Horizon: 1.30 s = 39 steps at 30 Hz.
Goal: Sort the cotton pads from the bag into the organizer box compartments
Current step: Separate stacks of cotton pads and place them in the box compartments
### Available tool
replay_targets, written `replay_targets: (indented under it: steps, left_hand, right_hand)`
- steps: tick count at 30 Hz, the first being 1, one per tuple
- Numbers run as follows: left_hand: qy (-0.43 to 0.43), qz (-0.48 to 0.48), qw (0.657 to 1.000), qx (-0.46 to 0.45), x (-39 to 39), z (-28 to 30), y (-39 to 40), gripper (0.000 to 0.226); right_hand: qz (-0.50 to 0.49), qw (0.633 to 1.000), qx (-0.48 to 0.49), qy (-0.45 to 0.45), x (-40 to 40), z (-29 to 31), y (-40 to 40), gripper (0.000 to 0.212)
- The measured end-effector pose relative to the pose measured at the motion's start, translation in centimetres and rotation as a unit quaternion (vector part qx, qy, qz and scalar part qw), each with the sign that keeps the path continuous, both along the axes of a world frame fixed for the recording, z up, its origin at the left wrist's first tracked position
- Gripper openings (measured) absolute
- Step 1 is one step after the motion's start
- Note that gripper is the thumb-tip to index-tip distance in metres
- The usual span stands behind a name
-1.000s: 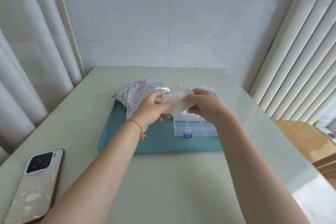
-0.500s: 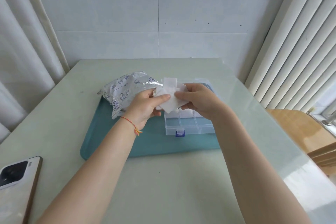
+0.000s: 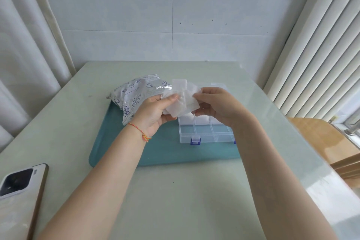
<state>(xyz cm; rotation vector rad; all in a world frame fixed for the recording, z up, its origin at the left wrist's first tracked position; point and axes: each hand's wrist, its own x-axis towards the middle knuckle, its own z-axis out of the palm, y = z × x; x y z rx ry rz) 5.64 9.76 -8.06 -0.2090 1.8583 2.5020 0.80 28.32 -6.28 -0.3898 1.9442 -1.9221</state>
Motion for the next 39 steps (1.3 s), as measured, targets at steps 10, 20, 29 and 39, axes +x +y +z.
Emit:
replay_targets:
  steps: [10,20,29,39]
  left_hand:
    - [-0.006,-0.094,0.988,-0.123,0.2,-0.4,-0.3,0.002]
    - [0.001,0.040,0.997,-0.072,-0.3,-0.6,-0.2,0.006]
    - [-0.005,-0.003,0.998,0.059,-0.4,0.1,0.5,0.017]
    - [-0.001,0.001,0.995,0.098,-0.6,-0.2,0.7,0.016]
  right_hand:
    - [-0.068,0.990,0.107,0.061,0.6,0.0,-0.8,0.011]
    - [-0.318,0.944,0.052,0.073,-0.8,0.2,-0.2,0.010]
    - [-0.160,0.985,-0.030,0.058,0.9,0.7,-2.1,0.011]
    - [-0.095,0.985,0.107,0.098,1.4,1.2,-1.9,0.031]
